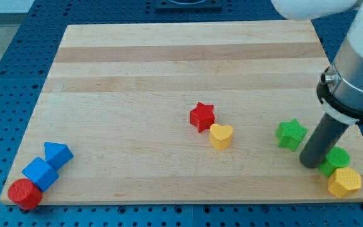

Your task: Push the red star to the green star

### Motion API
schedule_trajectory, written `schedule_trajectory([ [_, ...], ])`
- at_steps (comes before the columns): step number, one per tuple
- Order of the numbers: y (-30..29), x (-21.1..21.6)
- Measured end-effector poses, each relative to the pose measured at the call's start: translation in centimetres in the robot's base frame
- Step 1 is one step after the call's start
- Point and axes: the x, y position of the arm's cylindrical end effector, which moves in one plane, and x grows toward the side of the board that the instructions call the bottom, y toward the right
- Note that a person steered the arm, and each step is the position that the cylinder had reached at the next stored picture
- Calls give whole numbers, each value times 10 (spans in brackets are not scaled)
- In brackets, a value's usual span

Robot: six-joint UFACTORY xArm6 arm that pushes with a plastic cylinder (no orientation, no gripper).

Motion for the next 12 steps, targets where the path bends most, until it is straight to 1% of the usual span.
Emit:
schedule_trajectory([
  [1,-4,0],
  [2,-60,1],
  [3,-118,14],
  [4,-159,20],
  [5,-196,13],
  [6,-209,-44],
  [7,-209,-111],
  [8,-202,-134],
  [10,-163,-95],
  [12,-150,-88],
])
